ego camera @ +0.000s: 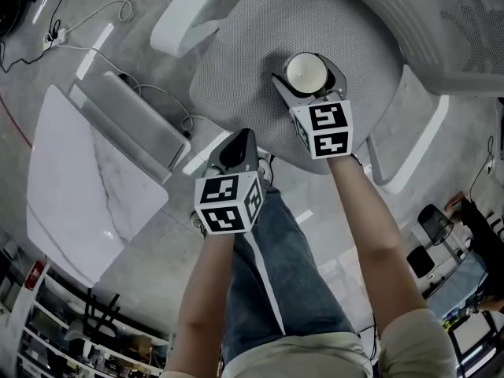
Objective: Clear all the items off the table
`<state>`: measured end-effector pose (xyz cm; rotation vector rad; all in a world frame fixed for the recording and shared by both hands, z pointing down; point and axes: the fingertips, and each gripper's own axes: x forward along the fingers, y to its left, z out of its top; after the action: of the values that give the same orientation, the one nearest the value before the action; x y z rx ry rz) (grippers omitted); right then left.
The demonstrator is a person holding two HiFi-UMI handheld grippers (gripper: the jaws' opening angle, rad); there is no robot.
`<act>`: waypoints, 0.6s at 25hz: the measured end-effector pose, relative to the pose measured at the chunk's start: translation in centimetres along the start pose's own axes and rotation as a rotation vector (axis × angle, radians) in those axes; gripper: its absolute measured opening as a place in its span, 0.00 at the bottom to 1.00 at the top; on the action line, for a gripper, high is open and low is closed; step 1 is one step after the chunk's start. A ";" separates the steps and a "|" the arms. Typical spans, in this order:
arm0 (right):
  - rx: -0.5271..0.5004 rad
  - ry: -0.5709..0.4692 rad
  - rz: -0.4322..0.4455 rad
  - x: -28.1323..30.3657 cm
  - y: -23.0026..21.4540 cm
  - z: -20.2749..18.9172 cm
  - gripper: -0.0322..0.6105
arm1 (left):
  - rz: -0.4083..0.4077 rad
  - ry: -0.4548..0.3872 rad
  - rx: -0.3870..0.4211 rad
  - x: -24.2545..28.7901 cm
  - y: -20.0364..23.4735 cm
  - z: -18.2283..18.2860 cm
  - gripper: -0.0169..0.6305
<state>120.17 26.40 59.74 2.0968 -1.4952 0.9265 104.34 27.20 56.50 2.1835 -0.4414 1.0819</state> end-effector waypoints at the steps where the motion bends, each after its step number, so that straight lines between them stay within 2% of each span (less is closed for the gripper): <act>1: 0.000 -0.001 0.002 0.0 0.0 0.0 0.68 | 0.000 0.001 0.001 0.0 0.0 -0.1 0.04; 8: 0.016 -0.002 0.009 -0.2 0.1 -0.2 0.68 | 0.009 -0.007 0.002 -0.7 0.0 -0.1 0.04; 12: 0.038 -0.012 -0.001 -0.6 -0.1 0.1 0.74 | 0.011 -0.008 0.010 -1.2 -0.1 0.1 0.04; 15: 0.043 -0.017 -0.022 -1.3 -0.3 0.2 0.75 | 0.010 -0.016 0.012 -1.6 -0.2 0.4 0.04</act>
<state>120.26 27.19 58.69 2.1519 -1.4694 0.9427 103.72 27.07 54.99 2.2036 -0.4546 1.0762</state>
